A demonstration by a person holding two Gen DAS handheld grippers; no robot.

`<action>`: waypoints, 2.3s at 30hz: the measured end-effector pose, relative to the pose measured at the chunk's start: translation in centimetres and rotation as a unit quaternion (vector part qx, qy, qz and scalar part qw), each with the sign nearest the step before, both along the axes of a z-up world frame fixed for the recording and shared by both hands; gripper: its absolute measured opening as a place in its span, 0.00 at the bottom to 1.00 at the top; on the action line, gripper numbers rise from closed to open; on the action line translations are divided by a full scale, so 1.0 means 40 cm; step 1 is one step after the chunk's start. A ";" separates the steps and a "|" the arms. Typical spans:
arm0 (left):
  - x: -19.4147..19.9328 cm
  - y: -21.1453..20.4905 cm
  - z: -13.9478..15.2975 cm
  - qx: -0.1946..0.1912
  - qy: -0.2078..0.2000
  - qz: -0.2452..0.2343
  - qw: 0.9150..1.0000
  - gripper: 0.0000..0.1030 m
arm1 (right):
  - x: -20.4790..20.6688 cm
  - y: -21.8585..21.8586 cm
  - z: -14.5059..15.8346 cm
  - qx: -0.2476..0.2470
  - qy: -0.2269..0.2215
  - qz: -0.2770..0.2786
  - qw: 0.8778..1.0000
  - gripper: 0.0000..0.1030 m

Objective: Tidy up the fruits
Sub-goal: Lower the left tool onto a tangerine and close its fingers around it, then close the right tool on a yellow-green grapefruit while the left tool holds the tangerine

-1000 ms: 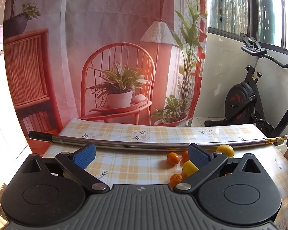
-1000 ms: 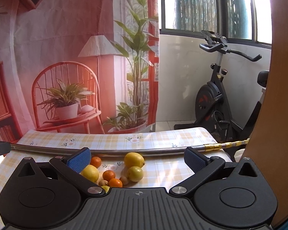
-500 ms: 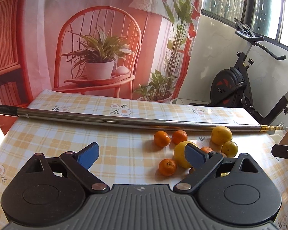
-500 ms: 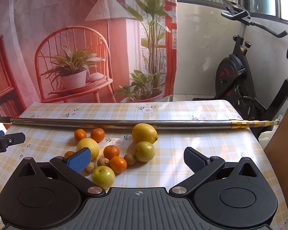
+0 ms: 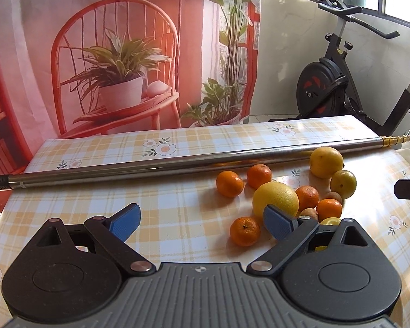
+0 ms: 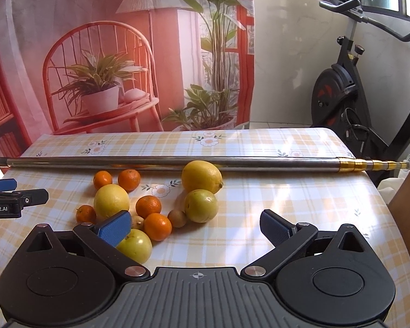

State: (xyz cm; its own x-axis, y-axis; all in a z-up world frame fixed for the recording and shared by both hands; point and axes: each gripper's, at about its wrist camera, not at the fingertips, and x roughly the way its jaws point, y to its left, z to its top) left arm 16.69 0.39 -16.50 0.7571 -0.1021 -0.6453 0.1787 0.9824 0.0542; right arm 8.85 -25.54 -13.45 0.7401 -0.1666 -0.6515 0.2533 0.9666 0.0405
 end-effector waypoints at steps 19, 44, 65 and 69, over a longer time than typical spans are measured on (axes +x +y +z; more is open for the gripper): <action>0.122 -0.015 -0.067 -0.056 0.064 -0.036 0.996 0.56 | 0.058 -0.037 -0.062 0.025 0.026 -0.020 0.999 0.94; 0.117 -0.050 -0.138 -0.057 0.100 -0.098 0.989 0.39 | 0.058 -0.050 -0.070 0.037 0.030 -0.030 0.998 0.94; 0.057 0.003 -0.098 -0.063 0.071 -0.040 0.995 0.35 | 0.082 -0.082 -0.088 0.057 0.017 -0.008 0.998 0.84; 0.035 0.003 -0.088 -0.066 0.059 -0.041 0.995 0.35 | 0.113 -0.103 -0.109 0.083 0.005 -0.009 0.996 0.70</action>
